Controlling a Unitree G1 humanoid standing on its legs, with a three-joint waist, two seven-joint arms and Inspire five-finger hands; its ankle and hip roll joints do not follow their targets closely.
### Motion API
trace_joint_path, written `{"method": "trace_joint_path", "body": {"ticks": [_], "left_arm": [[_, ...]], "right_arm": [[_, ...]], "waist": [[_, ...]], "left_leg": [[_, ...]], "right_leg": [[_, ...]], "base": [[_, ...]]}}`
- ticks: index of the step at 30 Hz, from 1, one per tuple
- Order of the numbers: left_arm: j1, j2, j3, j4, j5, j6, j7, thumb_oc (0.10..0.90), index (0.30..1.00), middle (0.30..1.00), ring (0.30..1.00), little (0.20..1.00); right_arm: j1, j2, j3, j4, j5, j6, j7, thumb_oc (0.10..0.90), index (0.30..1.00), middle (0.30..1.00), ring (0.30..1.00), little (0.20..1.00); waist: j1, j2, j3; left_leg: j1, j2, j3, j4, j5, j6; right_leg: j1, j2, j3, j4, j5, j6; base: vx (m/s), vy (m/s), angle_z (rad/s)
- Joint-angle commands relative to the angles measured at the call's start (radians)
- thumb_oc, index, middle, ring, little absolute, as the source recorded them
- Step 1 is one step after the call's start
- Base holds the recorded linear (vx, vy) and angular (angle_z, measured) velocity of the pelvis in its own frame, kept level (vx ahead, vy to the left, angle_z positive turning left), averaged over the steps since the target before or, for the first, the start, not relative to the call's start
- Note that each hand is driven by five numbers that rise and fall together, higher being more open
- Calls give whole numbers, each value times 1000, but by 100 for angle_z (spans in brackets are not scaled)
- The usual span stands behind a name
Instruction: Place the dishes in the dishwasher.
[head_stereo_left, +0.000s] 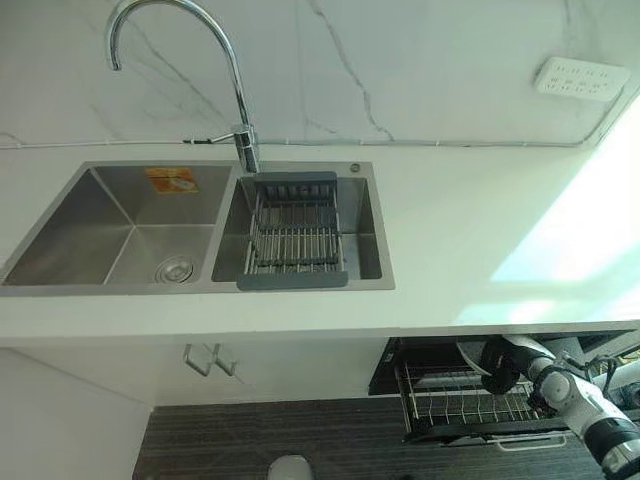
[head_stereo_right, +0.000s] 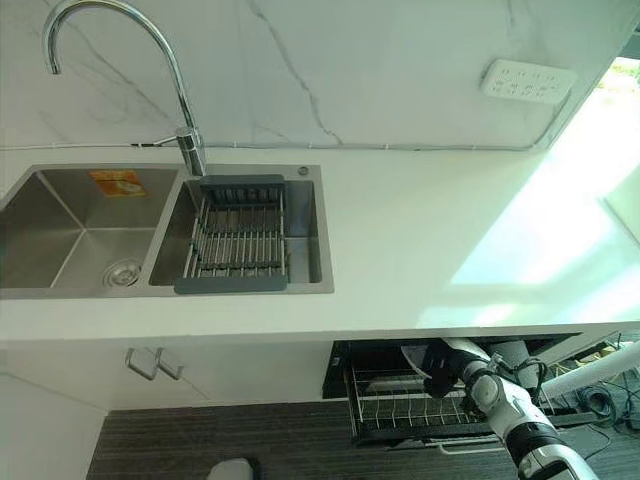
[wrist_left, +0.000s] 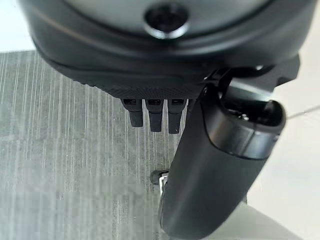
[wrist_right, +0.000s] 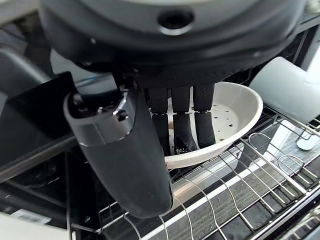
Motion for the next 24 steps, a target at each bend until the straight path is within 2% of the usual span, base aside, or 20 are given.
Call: {"method": "trace_joint_path", "body": {"ticks": [1, 10, 15, 21, 23, 24], "left_arm": [[-10, 54, -15, 0, -18, -21, 23, 800, 900, 900, 900, 900], [8, 41, -20, -6, 2, -62, 21, 800, 900, 900, 900, 900], [7, 42, -21, -7, 0, -69, 26, 800, 900, 900, 900, 900], [-12, 52, -37, -9, 8, -84, 25, 800, 900, 900, 900, 900], [-28, 56, -46, -13, -1, -74, 28, 800, 900, 900, 900, 900], [-41, 59, -56, -10, -8, -82, 31, 800, 900, 900, 900, 900]], "right_arm": [[-151, -14, -111, -21, 75, -14, -136, 400, 300, 300, 300, 300], [-110, 92, -108, -15, 112, -15, -318, 400, 300, 300, 300, 300], [-98, 138, -91, -4, 113, -11, -370, 400, 300, 300, 300, 300], [-121, 156, -50, 22, 66, -33, -433, 400, 300, 300, 300, 300], [-144, 148, -43, 28, 85, -27, -434, 400, 300, 300, 300, 300], [-183, 137, -44, 50, 111, -22, -436, 400, 300, 300, 300, 300]], "waist": [[36, -5, -12], [47, 30, -1], [49, 46, 4], [61, 64, 16], [63, 76, 24], [70, 93, 34]], "left_leg": [[32, 20, -3, -19, -56, -35], [14, 11, -4, -19, -52, -32], [5, 2, -6, -19, -52, -29], [-16, -20, -23, -19, -50, -22], [-31, -31, -32, -19, -48, -21], [-56, -44, -41, -19, -40, -23]], "right_leg": [[66, -58, 53, 47, -122, 83], [65, -77, 40, 47, -121, 86], [60, -91, 40, 47, -117, 90], [50, -111, 41, 47, -106, 98], [41, -120, 44, 47, -99, 97], [29, -135, 44, 47, -92, 95]], "base": [[2, -7, 16], [1, -1, 6], [0, 3, 3], [-3, 7, 15], [-67, 34, 21], [-113, 60, 13]]}}
